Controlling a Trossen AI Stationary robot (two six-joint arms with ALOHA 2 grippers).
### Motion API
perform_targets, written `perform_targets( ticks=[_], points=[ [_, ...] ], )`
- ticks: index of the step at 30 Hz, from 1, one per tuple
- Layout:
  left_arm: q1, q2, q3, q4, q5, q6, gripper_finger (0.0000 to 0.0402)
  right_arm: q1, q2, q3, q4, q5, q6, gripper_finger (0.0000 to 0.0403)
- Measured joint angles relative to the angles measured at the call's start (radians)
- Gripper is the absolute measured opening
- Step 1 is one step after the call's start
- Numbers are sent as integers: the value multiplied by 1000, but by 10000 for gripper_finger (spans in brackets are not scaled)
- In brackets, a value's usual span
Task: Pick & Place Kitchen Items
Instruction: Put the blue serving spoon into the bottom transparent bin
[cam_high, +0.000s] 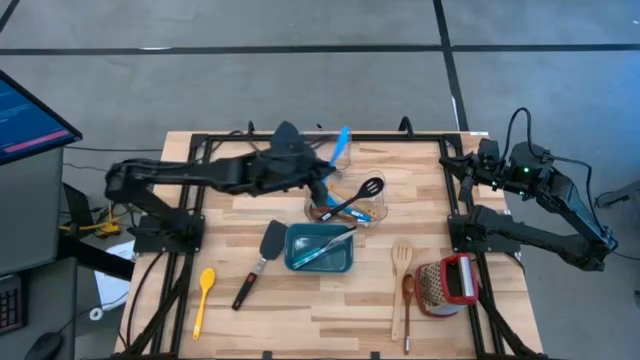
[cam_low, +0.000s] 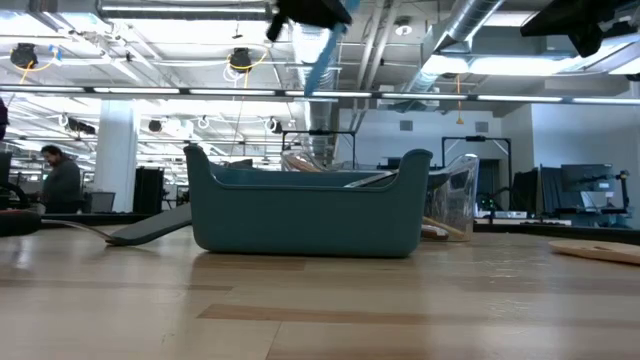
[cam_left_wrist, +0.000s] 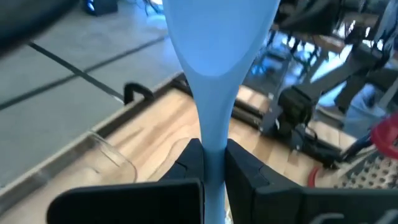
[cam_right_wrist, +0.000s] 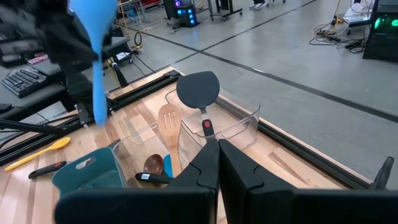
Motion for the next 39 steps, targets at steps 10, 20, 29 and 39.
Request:
perform_targets(
  ticks=[10, 20, 29, 39],
  points=[
    [19, 171, 91, 15, 48, 122, 10, 1, 0, 0, 0, 0, 2, 0],
    [42, 268, 99, 8, 53, 161, 10, 1, 0, 0, 0, 0, 2, 0],
    [55, 372, 98, -10, 119, 181, 11, 1, 0, 0, -1, 0, 2, 0],
    [62, 399, 97, -112, 129, 152, 10, 1, 0, 0, -3, 0, 1, 0]
  ],
)
